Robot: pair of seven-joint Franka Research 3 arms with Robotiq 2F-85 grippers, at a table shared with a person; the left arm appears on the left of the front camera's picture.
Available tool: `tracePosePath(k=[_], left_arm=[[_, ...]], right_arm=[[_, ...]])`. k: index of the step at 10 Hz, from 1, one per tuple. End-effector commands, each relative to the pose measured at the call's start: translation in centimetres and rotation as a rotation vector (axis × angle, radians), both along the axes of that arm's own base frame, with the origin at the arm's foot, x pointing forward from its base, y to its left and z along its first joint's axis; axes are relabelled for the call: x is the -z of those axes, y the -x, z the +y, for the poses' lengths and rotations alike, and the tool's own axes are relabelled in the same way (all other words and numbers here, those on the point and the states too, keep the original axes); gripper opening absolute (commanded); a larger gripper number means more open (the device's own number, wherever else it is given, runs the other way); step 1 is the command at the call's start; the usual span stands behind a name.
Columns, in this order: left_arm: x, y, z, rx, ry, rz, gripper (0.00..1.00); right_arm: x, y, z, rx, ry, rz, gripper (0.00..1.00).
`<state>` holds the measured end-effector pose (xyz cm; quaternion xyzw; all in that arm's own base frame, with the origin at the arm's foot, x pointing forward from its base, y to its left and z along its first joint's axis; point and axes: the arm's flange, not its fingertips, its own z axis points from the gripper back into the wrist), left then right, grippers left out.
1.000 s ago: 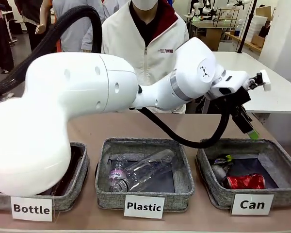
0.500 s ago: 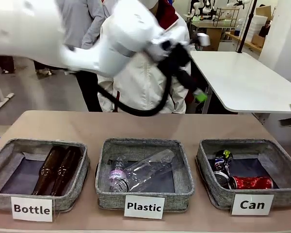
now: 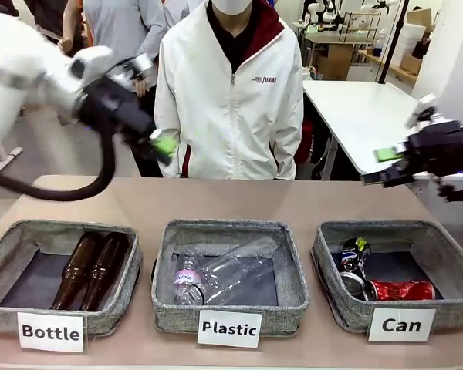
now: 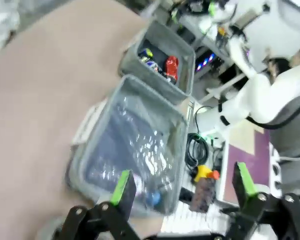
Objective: Sort the can waste into the basket.
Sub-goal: Pick up the can waste from the table and place it in the right Fabric basket.
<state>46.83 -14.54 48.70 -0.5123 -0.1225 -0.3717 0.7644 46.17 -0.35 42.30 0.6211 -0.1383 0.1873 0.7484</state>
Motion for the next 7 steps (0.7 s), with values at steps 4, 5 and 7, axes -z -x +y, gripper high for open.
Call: tracePosePath(k=[4, 5, 7], left_arm=[[9.0, 8.7, 17.8, -0.494, 0.336, 0.188, 1.00], [10.6, 9.9, 20.1, -0.636, 0.361, 0.181, 1.00], [8.3, 6.5, 16.4, -0.402, 0.221, 0.218, 1.00]], right_arm=[[1.1, -2.6, 0.8, 0.126, -0.141, 0.017, 1.00], [1.0, -2.6, 0.3, 0.158, -0.127, 0.024, 1.00], [1.8, -2.7, 1.4, 0.118, -0.117, 0.027, 1.00]])
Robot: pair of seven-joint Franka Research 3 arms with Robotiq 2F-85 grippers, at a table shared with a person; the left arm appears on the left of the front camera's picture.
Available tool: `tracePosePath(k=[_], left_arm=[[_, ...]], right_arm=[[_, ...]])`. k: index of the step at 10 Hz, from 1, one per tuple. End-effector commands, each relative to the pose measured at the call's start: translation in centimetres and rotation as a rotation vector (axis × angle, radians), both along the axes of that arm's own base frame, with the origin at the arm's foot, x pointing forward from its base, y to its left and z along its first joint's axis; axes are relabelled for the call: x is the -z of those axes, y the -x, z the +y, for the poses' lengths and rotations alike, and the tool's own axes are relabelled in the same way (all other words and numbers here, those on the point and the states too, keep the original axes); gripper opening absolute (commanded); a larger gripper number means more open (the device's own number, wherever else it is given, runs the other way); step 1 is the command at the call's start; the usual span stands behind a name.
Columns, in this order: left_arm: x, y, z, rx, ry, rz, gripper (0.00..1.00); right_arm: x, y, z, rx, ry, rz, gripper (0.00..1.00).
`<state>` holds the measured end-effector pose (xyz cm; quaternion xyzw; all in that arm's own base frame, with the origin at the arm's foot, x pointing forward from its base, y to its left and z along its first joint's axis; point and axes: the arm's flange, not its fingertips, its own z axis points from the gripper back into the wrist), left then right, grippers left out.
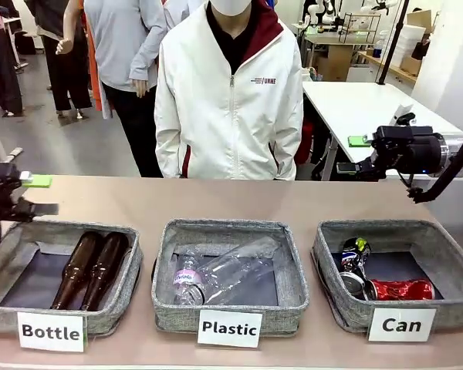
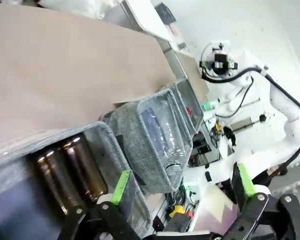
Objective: Sort the can waste into the basket.
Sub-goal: Pick up the can waste from the table and place it in the right Fabric basket.
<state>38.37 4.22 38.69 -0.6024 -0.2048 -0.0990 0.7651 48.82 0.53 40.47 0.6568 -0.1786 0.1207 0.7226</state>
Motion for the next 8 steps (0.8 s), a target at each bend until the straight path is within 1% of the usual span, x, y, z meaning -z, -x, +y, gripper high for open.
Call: tracePosePath(k=[1, 8], left_arm=[[-1.75, -1.96, -2.32, 0.089, -0.040, -0.007, 1.00], [-1.75, -1.96, -2.32, 0.089, -0.040, -0.007, 1.00]], right_arm=[[-0.06, -0.01, 0.57, -0.012, 0.002, -0.002, 1.00], [-0.06, -0.01, 0.57, -0.012, 0.002, -0.002, 1.00]])
